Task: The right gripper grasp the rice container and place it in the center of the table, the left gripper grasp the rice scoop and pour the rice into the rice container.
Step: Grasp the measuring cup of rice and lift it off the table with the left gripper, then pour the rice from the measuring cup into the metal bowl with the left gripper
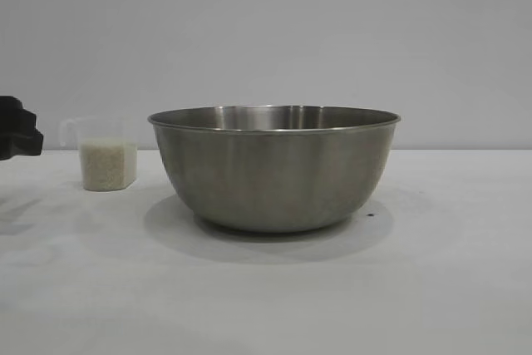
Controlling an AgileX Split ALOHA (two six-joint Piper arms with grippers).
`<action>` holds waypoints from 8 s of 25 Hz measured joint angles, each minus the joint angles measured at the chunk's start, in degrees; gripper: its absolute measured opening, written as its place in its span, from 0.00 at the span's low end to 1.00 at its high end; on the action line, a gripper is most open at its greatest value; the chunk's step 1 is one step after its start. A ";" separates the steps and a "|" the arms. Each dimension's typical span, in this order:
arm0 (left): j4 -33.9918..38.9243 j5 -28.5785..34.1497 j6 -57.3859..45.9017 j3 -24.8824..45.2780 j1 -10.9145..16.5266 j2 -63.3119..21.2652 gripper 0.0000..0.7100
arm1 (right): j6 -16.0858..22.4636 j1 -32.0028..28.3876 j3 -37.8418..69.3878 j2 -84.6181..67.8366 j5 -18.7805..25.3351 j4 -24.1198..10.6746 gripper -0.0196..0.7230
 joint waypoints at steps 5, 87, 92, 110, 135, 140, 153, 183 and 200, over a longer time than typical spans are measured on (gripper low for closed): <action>0.00 -0.05 -0.61 -2.79 0.00 0.80 0.73 | 0.00 0.00 0.00 0.00 0.00 0.00 0.67; 4.61 5.30 -5.78 -19.59 1.46 9.08 0.00 | 0.04 0.00 0.00 0.00 0.00 0.00 0.67; 5.29 9.87 -5.78 -19.59 1.46 3.28 0.00 | 0.04 0.00 0.00 0.00 0.00 0.00 0.67; 18.30 19.65 -4.84 -19.59 -4.82 -11.92 0.00 | 0.04 0.00 0.00 0.00 0.00 0.00 0.67; 16.13 18.15 38.14 -19.49 -19.68 -11.92 0.00 | 0.04 0.00 0.00 0.00 0.00 0.00 0.67; 16.08 14.93 47.31 -19.49 -20.63 -11.92 0.00 | 0.04 0.00 0.00 0.00 0.00 0.00 0.67; 14.92 9.32 67.67 -19.38 -21.24 -11.92 0.00 | 0.04 0.00 0.00 0.00 0.00 0.00 0.67; 21.31 0.66 100.48 -19.38 -21.24 -5.42 0.00 | 0.04 0.00 0.00 0.00 0.00 0.00 0.67; 25.06 0.31 110.44 -20.53 -21.24 -5.42 0.00 | 0.04 0.00 0.00 0.00 0.00 0.00 0.67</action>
